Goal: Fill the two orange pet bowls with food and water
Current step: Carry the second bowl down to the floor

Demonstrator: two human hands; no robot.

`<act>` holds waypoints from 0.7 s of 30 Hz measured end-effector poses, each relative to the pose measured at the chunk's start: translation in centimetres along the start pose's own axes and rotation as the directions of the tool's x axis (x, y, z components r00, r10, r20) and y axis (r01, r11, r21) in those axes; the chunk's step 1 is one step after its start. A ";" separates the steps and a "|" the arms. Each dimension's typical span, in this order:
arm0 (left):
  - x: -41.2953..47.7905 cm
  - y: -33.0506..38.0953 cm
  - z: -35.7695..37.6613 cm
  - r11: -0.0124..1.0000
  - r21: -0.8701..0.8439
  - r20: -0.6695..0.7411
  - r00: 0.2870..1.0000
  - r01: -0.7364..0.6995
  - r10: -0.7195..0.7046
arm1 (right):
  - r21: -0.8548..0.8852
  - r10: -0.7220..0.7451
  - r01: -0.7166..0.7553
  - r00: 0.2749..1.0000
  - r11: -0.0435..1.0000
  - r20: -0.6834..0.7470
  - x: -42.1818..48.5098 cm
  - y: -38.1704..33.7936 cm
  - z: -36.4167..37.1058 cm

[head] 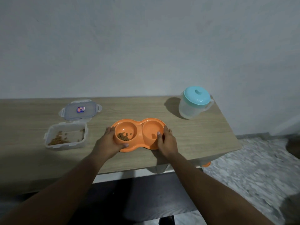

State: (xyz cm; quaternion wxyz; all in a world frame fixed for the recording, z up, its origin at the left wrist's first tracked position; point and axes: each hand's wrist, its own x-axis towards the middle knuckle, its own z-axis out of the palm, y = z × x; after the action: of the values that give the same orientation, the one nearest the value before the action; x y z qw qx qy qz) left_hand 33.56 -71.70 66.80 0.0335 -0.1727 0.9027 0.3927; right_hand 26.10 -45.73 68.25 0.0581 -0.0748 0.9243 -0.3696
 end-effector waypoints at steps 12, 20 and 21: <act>-0.5 5.2 2.8 0.998 0.006 0.014 0.998 -0.063 0.063 | -0.001 0.075 -0.076 0.993 0.997 -0.095 -2.5 3.1 -4.6; -2.0 15.9 12.2 0.994 -0.007 0.073 0.991 -0.108 0.108 | -0.002 0.092 -0.095 0.974 0.996 -0.205 -5.5 12.2 -15.6; -2.4 17.5 14.1 0.993 -0.026 0.086 0.989 -0.115 0.117 | -0.003 0.094 -0.097 0.972 0.995 -0.215 -5.9 13.9 -17.4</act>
State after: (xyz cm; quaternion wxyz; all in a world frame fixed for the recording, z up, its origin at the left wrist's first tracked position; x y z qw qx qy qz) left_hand 28.82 -49.78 69.77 0.0481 -0.1029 0.9048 0.4104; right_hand 27.72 -22.97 71.46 -0.0246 0.0097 0.9302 -0.3661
